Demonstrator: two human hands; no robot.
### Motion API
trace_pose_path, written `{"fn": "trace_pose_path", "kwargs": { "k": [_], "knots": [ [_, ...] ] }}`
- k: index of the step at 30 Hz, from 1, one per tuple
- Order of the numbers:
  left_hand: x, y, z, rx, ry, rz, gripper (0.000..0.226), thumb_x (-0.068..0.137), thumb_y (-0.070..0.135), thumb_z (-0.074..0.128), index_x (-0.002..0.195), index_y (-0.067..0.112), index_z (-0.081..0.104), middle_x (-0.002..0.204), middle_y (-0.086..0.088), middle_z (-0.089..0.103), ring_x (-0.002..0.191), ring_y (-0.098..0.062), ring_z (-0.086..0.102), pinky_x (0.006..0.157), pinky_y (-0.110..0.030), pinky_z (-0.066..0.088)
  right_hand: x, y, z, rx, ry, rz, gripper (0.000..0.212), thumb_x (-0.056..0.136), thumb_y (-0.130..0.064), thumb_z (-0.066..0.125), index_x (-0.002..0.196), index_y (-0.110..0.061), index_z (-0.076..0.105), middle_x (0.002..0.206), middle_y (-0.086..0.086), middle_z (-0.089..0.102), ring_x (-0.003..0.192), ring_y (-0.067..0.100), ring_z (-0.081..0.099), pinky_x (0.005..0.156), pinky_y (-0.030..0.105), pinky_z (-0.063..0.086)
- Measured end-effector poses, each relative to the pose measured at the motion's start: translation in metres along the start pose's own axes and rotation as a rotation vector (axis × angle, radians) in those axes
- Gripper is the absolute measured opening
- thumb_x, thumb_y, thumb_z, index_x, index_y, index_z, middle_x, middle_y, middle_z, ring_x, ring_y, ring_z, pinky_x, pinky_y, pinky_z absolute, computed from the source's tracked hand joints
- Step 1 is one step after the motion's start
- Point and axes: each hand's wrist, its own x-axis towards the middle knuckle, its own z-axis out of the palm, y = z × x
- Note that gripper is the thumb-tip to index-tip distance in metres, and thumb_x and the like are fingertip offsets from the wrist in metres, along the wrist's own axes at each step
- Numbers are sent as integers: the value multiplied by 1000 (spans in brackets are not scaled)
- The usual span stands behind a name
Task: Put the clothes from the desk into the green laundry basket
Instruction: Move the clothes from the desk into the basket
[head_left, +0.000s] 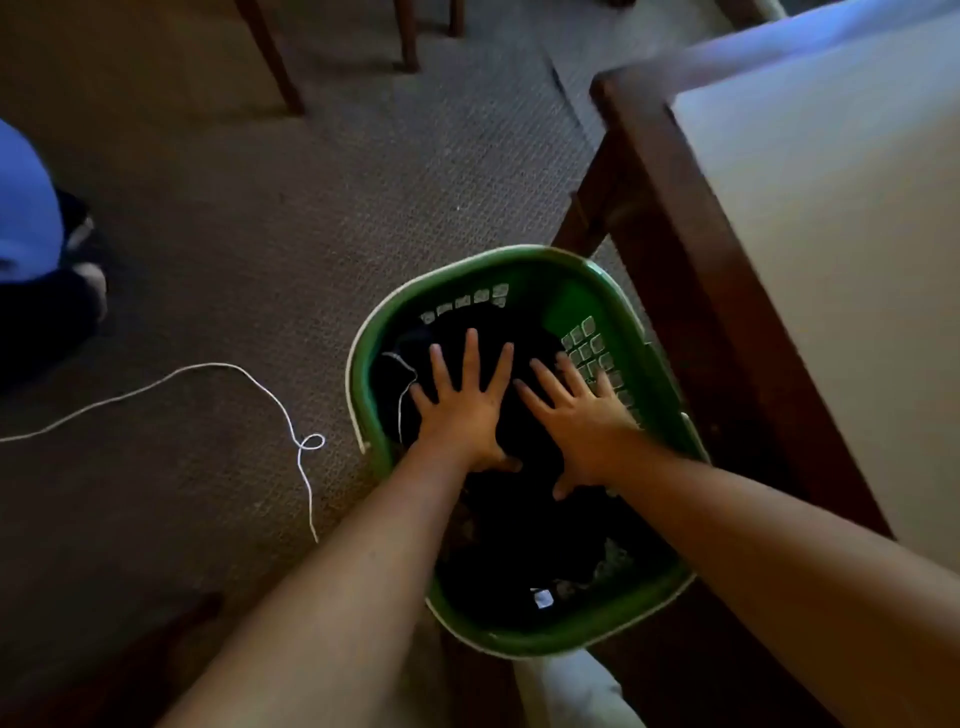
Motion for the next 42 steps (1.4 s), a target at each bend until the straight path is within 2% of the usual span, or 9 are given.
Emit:
{"fn": "trace_pose_path", "kwargs": {
  "k": [4, 9, 13, 20, 25, 28, 32, 36, 42],
  "knots": [
    [57, -26, 71, -220, -177, -215, 155, 58, 62, 91, 150, 49, -33, 154, -4, -53, 149, -58, -18, 111, -82, 15, 73, -9, 72, -101, -16, -10, 137, 68, -79, 68, 152, -33, -29, 161, 10, -36, 146, 48, -29, 113, 76, -3],
    [113, -47, 153, -217, -116, -249, 137, 66, 53, 89, 158, 43, -11, 165, -14, -31, 149, -58, 13, 110, -76, 30, 141, -22, 152, -23, -10, 58, 114, 88, -50, 66, 153, -36, -27, 163, 4, -33, 146, 47, -29, 110, 80, 5],
    [155, -53, 193, -180, -126, -300, 125, 69, 45, 90, 159, 41, 3, 168, -15, -23, 147, -51, 27, 110, -75, 31, 191, -18, 205, 63, -37, 69, 108, 90, -49, 64, 153, -40, -22, 167, 0, -21, 152, 42, -14, 112, 75, 9],
    [226, -69, 238, -204, -158, -340, 116, 76, 42, 87, 158, 43, 5, 167, -15, -25, 146, -55, 26, 111, -72, 33, 255, -10, 251, 72, -57, 71, 107, 86, -58, 68, 155, -44, -12, 169, -5, -4, 152, 35, 7, 111, 65, 24],
    [224, -71, 235, -199, -152, -348, 117, 75, 44, 88, 158, 45, 6, 168, -12, -24, 146, -52, 27, 111, -65, 38, 254, -6, 251, 132, -33, 33, 99, 90, -47, 65, 156, -45, -9, 169, -7, -4, 154, 32, 3, 114, 65, 22],
    [192, -66, 222, -170, -94, -342, 115, 74, 49, 86, 157, 45, 6, 170, -8, -18, 152, -49, 18, 114, -63, 35, 227, -10, 236, 285, -41, 6, 107, 83, -48, 68, 157, -42, -9, 169, -8, -5, 155, 29, -7, 115, 69, 9],
    [132, -47, 217, -212, 98, -339, 101, 91, 61, 64, 162, 37, -4, 172, -4, -12, 158, -38, -3, 125, -57, 14, 166, -11, 210, 488, -96, -13, 115, 75, -41, 70, 158, -38, -9, 169, -5, -8, 154, 25, -16, 120, 61, -5],
    [74, -15, 243, -237, 264, -263, 88, 99, 68, 38, 162, 36, -15, 172, -4, -15, 157, -41, -10, 124, -60, 6, 116, -13, 217, 207, -253, -103, 141, 64, -76, 73, 153, -34, -27, 163, -4, -32, 149, 32, -31, 117, 67, -10],
    [68, -21, 304, -53, 143, -252, 117, 83, 83, 50, 157, 39, -28, 165, -6, -36, 152, -42, -28, 121, -65, -11, 125, -12, 258, 48, -215, -56, 156, 47, -92, 68, 143, -33, -40, 160, 1, -39, 149, 38, -27, 116, 71, -5]
  ]
}}
